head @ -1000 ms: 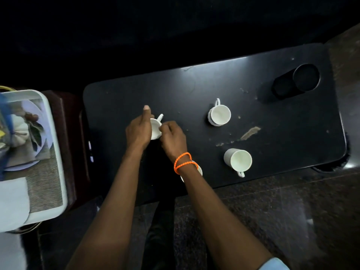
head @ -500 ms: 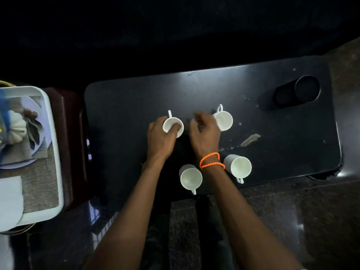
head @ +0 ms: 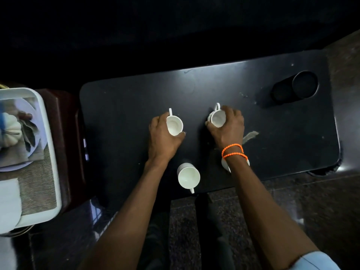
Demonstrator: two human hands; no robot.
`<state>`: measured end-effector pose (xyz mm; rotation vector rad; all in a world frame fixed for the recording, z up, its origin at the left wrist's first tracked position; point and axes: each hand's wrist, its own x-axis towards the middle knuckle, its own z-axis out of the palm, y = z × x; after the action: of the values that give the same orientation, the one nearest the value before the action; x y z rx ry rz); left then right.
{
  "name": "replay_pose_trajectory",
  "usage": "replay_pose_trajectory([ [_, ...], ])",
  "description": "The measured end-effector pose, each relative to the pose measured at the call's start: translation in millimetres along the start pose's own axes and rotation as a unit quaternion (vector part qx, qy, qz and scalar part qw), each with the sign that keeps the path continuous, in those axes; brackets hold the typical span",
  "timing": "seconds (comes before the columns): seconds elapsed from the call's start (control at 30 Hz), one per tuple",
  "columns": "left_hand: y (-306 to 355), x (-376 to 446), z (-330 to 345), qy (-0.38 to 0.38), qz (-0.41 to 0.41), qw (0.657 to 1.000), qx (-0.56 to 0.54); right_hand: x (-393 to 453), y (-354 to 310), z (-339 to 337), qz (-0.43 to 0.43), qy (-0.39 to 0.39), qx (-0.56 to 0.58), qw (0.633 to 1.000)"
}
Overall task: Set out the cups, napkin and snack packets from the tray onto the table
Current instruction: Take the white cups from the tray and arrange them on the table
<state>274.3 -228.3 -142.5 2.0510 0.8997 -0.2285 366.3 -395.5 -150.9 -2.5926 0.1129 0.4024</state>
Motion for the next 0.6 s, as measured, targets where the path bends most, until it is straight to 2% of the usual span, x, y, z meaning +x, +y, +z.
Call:
replay_pose_trajectory([
  [0.17,-8.0,-46.2,8.0,0.065,-0.072,0.995,-0.029,-26.8,20.7,-25.9,0.038,0.061,-0.029,0.997],
  [0.27,-14.2,-85.4,23.6,-0.015,-0.105,0.993,-0.052,-52.2,42.5,-32.2,0.093,-0.043,-0.107,0.989],
  [0.37,-18.5,-105.5,38.0,-0.087,-0.097,0.991,-0.013,-69.0,55.2,-27.4,0.098,-0.153,-0.143,0.973],
  [0.6,-19.2,-107.8,54.8,-0.109,-0.085,0.989,0.059,-70.2,65.9,-21.4,0.079,-0.171,-0.209,0.960],
])
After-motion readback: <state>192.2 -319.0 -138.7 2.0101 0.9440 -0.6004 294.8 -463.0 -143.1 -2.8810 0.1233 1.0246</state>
